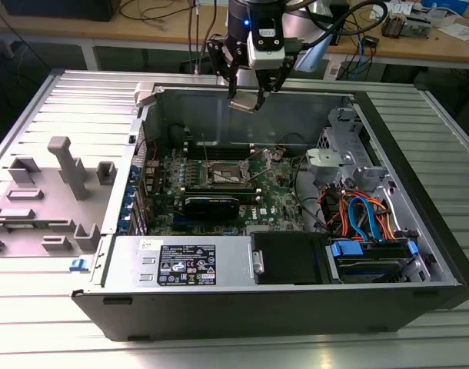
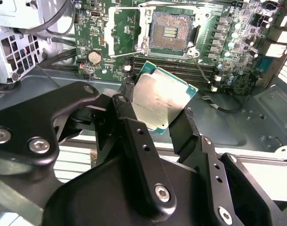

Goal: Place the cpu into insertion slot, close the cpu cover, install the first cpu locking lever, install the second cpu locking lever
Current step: 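Place the cpu into insertion slot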

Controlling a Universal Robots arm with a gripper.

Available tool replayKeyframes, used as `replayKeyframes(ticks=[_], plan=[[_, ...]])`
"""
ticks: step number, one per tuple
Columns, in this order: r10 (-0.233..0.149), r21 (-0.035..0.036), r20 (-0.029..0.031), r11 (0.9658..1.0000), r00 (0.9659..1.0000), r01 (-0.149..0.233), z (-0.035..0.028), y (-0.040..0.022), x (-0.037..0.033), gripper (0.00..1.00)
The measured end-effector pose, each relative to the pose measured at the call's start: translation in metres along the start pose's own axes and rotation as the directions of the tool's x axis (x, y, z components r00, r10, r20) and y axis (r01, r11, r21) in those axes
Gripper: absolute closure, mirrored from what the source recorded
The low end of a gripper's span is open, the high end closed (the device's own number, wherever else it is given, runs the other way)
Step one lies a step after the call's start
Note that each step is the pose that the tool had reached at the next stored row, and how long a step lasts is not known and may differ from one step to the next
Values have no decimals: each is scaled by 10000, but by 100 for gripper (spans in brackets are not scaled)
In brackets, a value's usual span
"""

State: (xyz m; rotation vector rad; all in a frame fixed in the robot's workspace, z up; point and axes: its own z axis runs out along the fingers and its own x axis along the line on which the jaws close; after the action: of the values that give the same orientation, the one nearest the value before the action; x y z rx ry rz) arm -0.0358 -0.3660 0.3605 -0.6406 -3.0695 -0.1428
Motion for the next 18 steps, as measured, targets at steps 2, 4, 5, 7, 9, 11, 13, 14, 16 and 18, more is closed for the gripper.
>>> replayKeyframes(ticks=[2, 4, 5, 7, 9, 11, 13, 14, 16, 18], plan=[[1, -1, 0, 10000, 10000, -1, 0, 0, 0, 45], [2, -1, 0, 10000, 10000, -2, 0, 0, 0, 45], [1, -1, 0, 10000, 10000, -1, 0, 0, 0, 45], [2, -1, 0, 10000, 10000, -2, 0, 0, 0, 45], [87, -3, 8, 10000, 10000, -87, 1, 0, 0, 45], [335, -8, 30, 9994, 9994, -335, 1, 0, 0, 45], [618, -16, 55, 9981, 9981, -618, 4, 0, 0, 45], [778, -21, 68, 9970, 9969, -778, 6, 0, 0, 45], [1181, -31, 104, 9930, 9929, -1181, 11, -1, 0, 45], [1380, -37, 121, 9904, 9904, -1380, 14, -3, -1, 45]])
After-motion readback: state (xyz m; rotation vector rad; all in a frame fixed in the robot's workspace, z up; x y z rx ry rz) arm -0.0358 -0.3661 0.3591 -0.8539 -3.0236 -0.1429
